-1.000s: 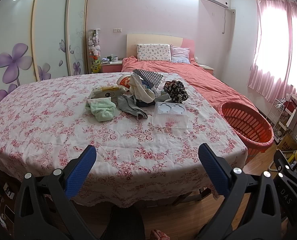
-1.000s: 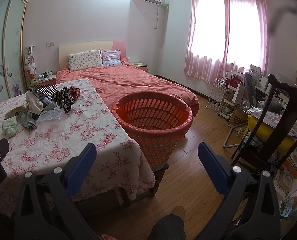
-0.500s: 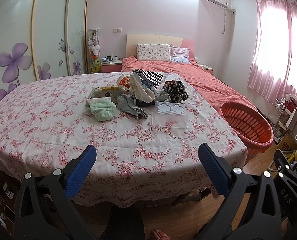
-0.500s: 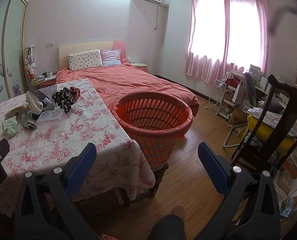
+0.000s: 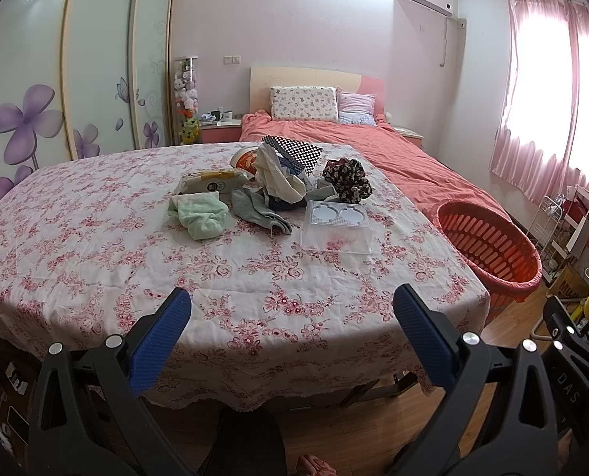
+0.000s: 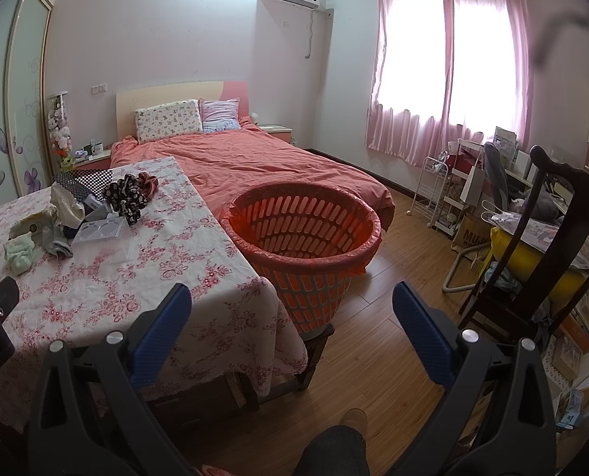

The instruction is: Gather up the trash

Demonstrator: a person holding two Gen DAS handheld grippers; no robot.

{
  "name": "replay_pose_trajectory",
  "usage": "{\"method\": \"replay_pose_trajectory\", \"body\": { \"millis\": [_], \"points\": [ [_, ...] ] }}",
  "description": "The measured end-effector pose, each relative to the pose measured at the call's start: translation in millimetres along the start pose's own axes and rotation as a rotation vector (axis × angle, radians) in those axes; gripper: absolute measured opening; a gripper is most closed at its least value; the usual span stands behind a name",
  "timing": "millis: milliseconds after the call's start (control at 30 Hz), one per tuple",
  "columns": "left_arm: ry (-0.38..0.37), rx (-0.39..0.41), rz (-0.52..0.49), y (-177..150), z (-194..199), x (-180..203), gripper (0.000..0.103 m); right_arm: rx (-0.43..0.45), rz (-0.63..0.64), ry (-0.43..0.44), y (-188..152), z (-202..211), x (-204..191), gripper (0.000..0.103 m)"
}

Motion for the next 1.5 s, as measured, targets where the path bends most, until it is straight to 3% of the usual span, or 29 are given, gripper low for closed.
{"method": "replay_pose_trajectory", "body": {
  "millis": [1500],
  "points": [
    [0.011, -0.007, -0.008, -1.4, -3.7, 1.8, 0.101, -0.005, -0.009, 0.027, 3.0, -4.3, 1.2, 0.099]
  ]
}}
Point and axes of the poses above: each gripper's, at about its wrist camera, not at the fingertips, and z roughly against the way its jaws point, x to its right, y to its top, the point moved 10 cm from there along -z, roughly the way its jaws point, and after that the axes turned 11 degrees about -z, right-handed, at the moved point
